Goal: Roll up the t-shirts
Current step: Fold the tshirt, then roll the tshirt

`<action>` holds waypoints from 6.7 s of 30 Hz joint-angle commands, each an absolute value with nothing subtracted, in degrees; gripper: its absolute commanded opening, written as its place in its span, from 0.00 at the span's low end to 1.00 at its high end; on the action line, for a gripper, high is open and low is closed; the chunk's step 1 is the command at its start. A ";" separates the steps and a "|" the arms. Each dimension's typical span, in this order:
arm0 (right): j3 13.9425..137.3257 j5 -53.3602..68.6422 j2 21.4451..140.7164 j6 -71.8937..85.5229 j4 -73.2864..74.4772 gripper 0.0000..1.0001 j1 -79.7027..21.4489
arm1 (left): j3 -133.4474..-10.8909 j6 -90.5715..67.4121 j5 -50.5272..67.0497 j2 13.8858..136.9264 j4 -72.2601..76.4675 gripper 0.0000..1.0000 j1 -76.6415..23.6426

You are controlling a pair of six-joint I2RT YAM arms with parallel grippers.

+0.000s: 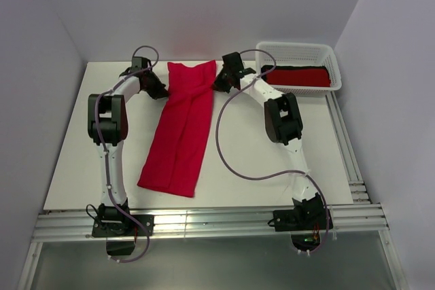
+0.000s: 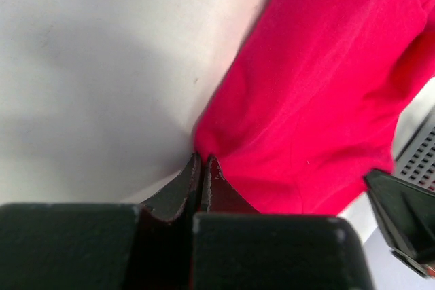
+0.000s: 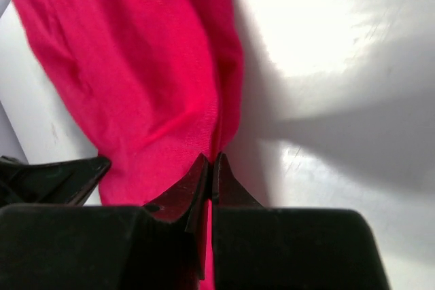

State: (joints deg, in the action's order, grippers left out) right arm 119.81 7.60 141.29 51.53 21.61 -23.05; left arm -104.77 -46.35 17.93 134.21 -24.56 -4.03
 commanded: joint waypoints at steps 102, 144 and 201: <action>31.47 16.95 77.97 57.48 21.89 0.00 -54.14 | -41.93 -65.37 6.33 67.42 -43.16 0.70 -30.04; 25.66 14.76 70.31 49.22 16.43 0.35 -49.13 | -28.91 -76.20 -0.44 66.52 -31.47 0.28 -51.42; 59.76 25.49 91.31 33.84 42.89 0.06 -30.24 | -48.34 -63.81 15.91 78.39 -42.71 0.00 -25.93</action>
